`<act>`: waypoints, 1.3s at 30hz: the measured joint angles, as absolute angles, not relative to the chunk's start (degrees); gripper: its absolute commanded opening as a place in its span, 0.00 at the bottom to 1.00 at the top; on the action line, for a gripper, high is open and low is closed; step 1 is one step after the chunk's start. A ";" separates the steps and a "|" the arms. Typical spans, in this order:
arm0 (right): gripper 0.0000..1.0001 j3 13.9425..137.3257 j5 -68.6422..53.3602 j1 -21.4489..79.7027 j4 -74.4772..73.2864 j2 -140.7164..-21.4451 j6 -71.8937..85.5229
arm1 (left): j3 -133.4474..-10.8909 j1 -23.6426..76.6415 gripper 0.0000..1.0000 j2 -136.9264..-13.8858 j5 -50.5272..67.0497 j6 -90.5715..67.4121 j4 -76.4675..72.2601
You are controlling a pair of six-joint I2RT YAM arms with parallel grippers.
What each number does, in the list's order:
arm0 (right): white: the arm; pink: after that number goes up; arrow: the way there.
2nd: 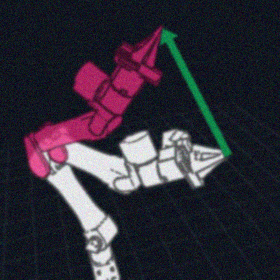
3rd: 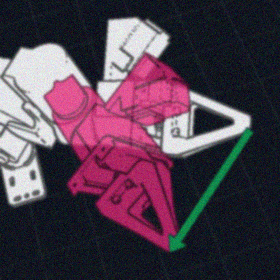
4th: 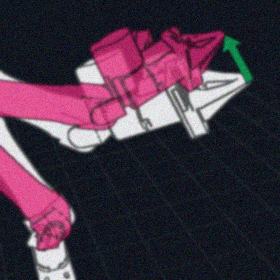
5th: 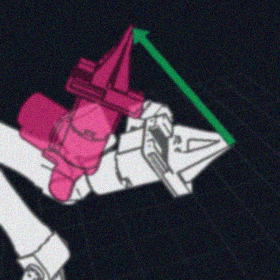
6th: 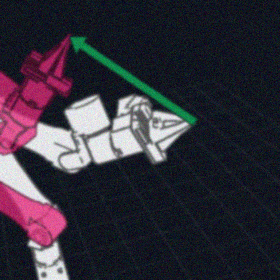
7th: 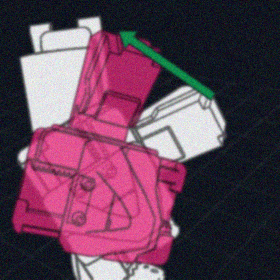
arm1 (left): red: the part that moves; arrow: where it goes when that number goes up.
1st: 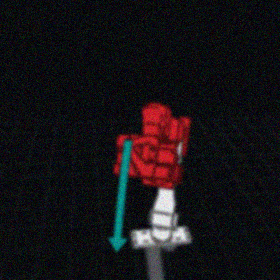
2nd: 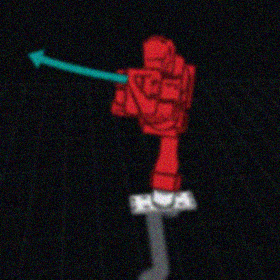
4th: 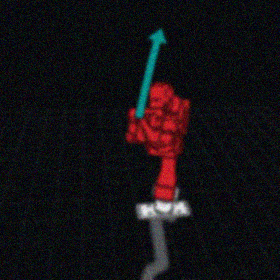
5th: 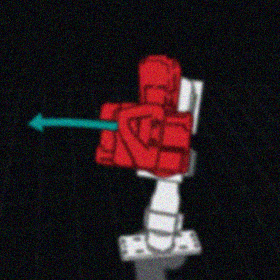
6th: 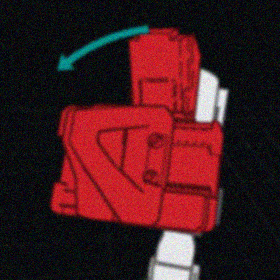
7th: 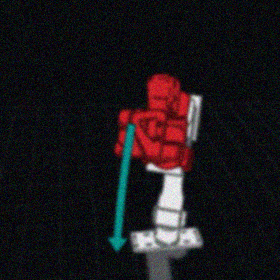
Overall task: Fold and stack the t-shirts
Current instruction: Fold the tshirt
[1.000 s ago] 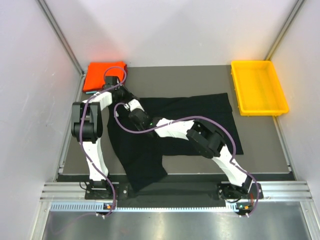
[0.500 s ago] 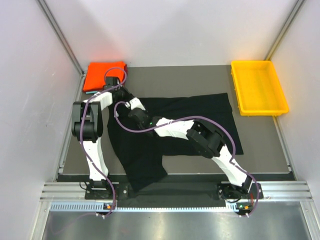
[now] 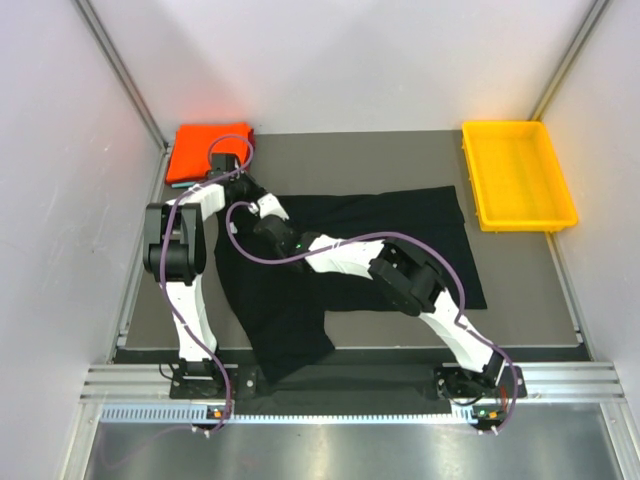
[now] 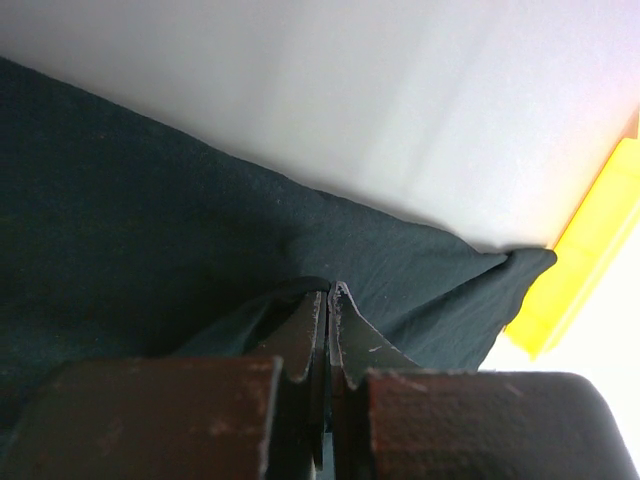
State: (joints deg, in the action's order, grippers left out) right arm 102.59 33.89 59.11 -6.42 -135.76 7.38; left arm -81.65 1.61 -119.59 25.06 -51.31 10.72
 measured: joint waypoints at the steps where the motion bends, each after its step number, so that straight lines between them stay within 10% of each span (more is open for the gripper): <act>1: 0.12 102.94 34.15 59.11 -6.57 -135.92 7.25 | -81.62 1.61 0.00 -119.59 25.02 -51.31 10.72; 3: 0.00 103.70 34.68 59.09 -6.42 -136.31 6.90 | -81.49 1.61 0.00 -119.59 24.99 -51.31 10.68; 32: 0.00 79.92 21.50 58.87 4.89 -117.08 5.41 | -74.74 1.67 0.00 -107.72 16.99 -46.57 22.65; 39: 0.19 79.88 19.81 58.81 5.58 -117.10 9.43 | -72.49 1.93 0.00 -106.39 16.14 -46.35 24.01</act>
